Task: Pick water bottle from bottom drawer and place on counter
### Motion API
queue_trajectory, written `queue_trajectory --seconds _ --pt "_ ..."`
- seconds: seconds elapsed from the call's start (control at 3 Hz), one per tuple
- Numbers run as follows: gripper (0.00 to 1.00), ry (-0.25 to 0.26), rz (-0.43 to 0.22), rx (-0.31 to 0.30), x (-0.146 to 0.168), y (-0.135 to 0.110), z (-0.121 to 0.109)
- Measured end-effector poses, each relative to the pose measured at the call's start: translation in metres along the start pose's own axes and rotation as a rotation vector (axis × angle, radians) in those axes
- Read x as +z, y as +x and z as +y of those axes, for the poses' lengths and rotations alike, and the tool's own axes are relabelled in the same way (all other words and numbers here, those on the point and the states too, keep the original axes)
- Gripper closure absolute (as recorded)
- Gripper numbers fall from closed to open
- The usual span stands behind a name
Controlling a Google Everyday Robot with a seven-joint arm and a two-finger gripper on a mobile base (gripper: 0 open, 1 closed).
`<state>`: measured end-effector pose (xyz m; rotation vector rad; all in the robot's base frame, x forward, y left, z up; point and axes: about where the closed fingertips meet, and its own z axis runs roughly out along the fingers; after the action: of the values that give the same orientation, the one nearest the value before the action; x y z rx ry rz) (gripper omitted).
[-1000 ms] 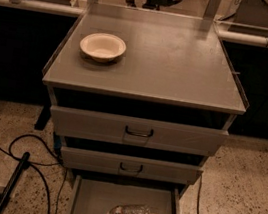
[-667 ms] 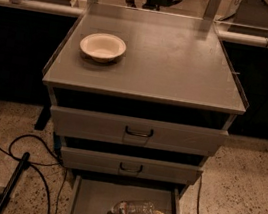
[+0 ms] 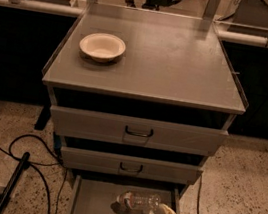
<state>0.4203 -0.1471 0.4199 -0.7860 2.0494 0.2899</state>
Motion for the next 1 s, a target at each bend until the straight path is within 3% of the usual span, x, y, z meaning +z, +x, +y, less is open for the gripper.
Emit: queue_trajectory --seconds 0.67,1.0 --pt "1.0 0.095 -0.056 -0.095 -0.04 -0.051 -0.015" --pt "1.0 0.1 -0.058 -0.105 -0.042 -0.055 -0.017"
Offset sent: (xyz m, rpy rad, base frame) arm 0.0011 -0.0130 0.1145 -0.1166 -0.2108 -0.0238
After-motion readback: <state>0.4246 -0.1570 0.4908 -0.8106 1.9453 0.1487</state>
